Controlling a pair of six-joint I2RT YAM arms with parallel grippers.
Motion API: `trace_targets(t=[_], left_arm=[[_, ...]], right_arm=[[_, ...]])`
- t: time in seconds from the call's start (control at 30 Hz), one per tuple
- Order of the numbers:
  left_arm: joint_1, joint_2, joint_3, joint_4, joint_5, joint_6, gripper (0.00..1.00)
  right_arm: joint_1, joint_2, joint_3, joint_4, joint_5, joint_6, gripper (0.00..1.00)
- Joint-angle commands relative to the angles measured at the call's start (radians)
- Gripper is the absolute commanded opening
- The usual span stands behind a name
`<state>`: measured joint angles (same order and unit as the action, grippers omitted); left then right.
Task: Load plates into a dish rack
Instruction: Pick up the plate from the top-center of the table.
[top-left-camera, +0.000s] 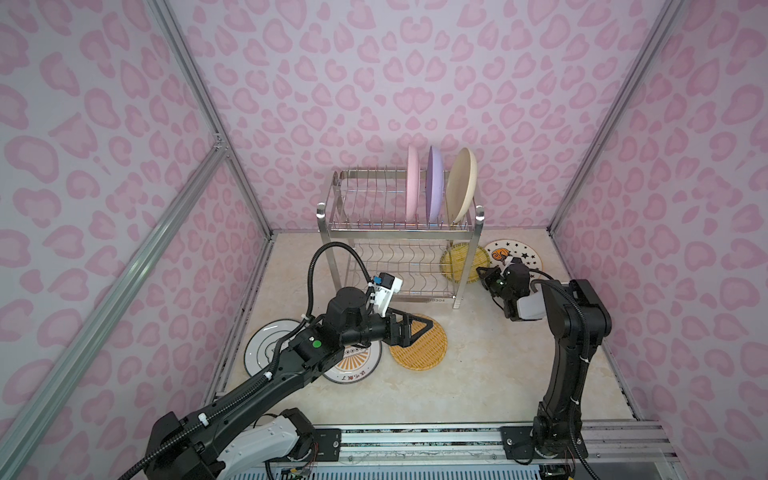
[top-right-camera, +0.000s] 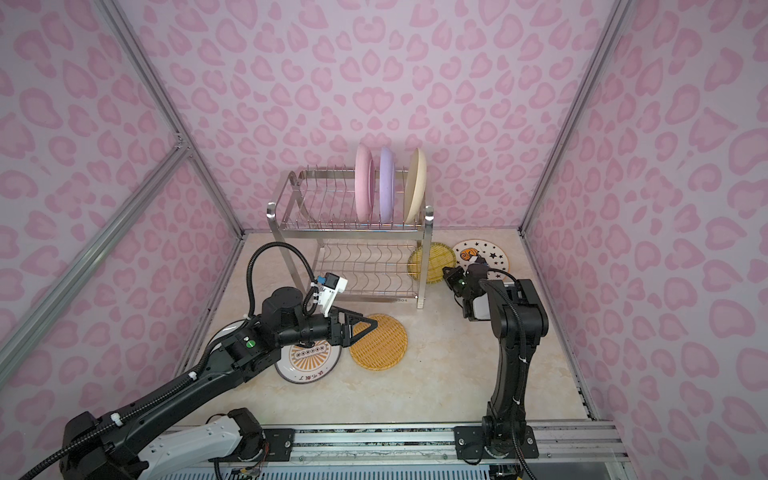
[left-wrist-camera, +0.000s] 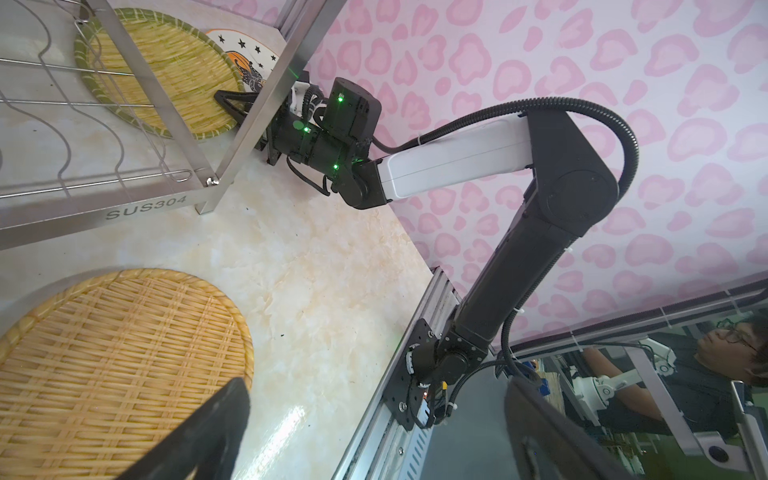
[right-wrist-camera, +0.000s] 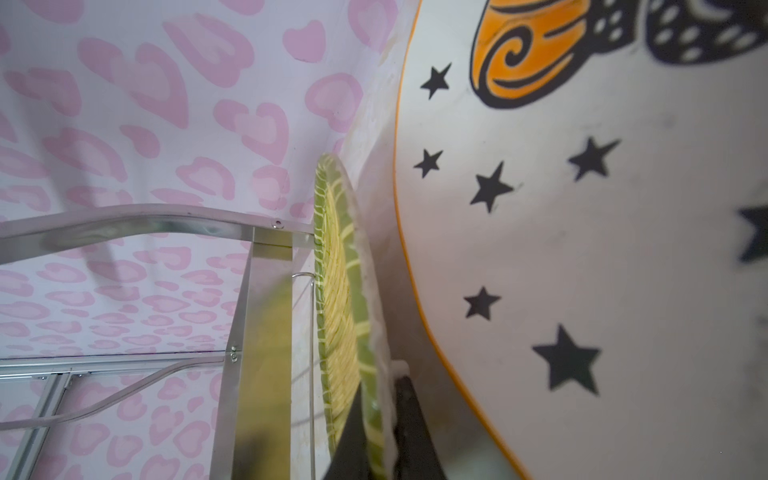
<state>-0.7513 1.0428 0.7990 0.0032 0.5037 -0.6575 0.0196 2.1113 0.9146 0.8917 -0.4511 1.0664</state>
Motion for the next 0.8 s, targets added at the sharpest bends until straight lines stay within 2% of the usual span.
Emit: trace_targets(t=[0.0, 0.07, 0.53, 0.77], left_arm=[[-0.006, 0.003, -0.012, 0.085, 0.039, -0.010, 0.97], [-0.011, 0.000, -0.022, 0.109, 0.034, -0.015, 0.97], [-0.022, -0.033, -0.076, 0.195, -0.043, -0.025, 0.97], [-0.028, -0.049, -0.104, 0.258, -0.096, -0.026, 0.97]], right_arm=[[0.001, -0.004, -0.001, 0.076, -0.019, 0.012, 0.03], [0.000, -0.012, -0.003, 0.079, -0.020, 0.014, 0.00], [-0.040, -0.154, -0.099, 0.118, -0.012, 0.049, 0.00], [-0.073, -0.250, -0.134, 0.045, -0.004, 0.018, 0.00]])
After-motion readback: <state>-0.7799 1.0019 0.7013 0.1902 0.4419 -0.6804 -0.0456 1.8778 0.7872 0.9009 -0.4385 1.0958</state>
